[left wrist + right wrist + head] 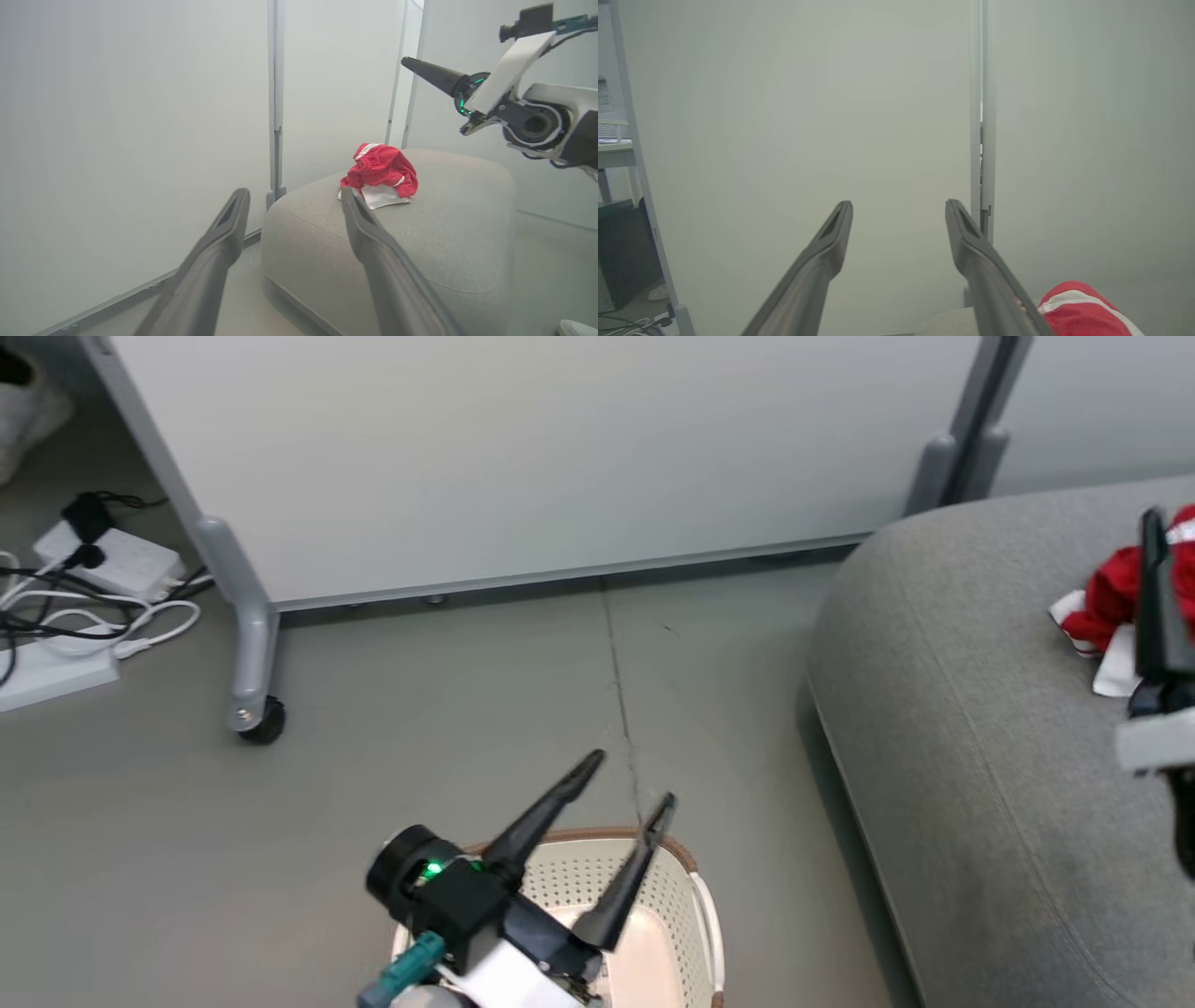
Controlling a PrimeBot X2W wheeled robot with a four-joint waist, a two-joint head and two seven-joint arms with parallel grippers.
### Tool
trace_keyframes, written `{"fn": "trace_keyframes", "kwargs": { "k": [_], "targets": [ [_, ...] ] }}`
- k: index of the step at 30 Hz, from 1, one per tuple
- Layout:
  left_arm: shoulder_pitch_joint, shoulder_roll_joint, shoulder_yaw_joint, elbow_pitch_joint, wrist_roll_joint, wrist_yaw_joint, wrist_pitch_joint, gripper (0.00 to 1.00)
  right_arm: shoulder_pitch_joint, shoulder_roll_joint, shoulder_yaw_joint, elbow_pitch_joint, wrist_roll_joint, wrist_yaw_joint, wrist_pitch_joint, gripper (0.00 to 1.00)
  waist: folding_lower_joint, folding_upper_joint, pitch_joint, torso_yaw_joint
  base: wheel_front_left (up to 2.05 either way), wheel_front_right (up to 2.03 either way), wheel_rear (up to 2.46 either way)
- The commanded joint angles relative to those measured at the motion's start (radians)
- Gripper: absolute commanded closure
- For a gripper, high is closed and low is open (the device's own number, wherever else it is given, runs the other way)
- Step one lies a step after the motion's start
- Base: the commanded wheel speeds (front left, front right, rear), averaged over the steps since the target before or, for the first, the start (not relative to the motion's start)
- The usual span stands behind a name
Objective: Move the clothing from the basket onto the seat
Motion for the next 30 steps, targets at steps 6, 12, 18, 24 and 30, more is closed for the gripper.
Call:
{"fn": "trace_keyframes", "kwargs": {
  "k": [6, 12, 18, 24, 30],
  "targets": [
    [0.052, -0.007, 0.141, -0.005, 0.010, -0.001, 0.000, 0.00, 0.142, 0.065, -0.006, -0.099, -0.020, 0.001, -0.005, 0.00, 0.0000, 0.0000, -0.037, 0.079, 0.00, 0.00, 0.00],
    [0.082, -0.018, 0.260, 0.026, 0.041, 0.002, 0.000, 0.00, 0.236, 0.137, -0.011, -0.156, -0.157, 0.001, -0.005, 0.00, 0.0000, 0.0000, -0.044, 0.121, 0.00, 0.00, 0.00],
    [0.100, -0.018, 0.296, 0.052, 0.027, 0.057, 0.000, 0.00, 0.298, 0.215, -0.022, -0.175, -0.215, 0.000, -0.005, 0.00, 0.0000, 0.0000, -0.048, 0.144, 0.00, 0.00, 0.00],
    [0.119, -0.018, 0.303, 0.088, -0.003, 0.123, 0.000, 0.00, 0.350, 0.268, -0.051, -0.172, -0.276, 0.000, -0.005, 0.00, 0.0000, 0.0000, -0.051, 0.157, 0.00, 0.00, 0.00],
    [0.131, -0.018, 0.283, 0.117, -0.002, 0.159, 0.000, 0.00, 0.386, 0.296, -0.063, -0.164, -0.297, 0.000, -0.005, 0.00, 0.0000, 0.0000, -0.052, 0.157, 0.00, 0.00, 0.00]
  ]
}}
